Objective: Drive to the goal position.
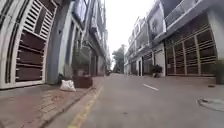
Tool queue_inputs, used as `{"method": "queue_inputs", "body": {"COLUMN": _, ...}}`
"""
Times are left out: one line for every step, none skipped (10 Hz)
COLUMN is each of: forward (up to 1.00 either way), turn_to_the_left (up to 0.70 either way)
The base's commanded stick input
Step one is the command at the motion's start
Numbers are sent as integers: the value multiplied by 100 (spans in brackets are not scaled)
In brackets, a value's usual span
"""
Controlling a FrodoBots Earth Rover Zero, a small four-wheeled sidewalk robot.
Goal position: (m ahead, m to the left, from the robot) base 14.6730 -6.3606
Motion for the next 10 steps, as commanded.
{"method": "queue_inputs", "body": {"forward": 100, "turn_to_the_left": 1}}
{"method": "queue_inputs", "body": {"forward": 100, "turn_to_the_left": 1}}
{"method": "queue_inputs", "body": {"forward": 100, "turn_to_the_left": 1}}
{"method": "queue_inputs", "body": {"forward": 100, "turn_to_the_left": 1}}
{"method": "queue_inputs", "body": {"forward": 100, "turn_to_the_left": 1}}
{"method": "queue_inputs", "body": {"forward": 100, "turn_to_the_left": 1}}
{"method": "queue_inputs", "body": {"forward": 100, "turn_to_the_left": 1}}
{"method": "queue_inputs", "body": {"forward": 100, "turn_to_the_left": 1}}
{"method": "queue_inputs", "body": {"forward": 100, "turn_to_the_left": 1}}
{"method": "queue_inputs", "body": {"forward": 100, "turn_to_the_left": 1}}
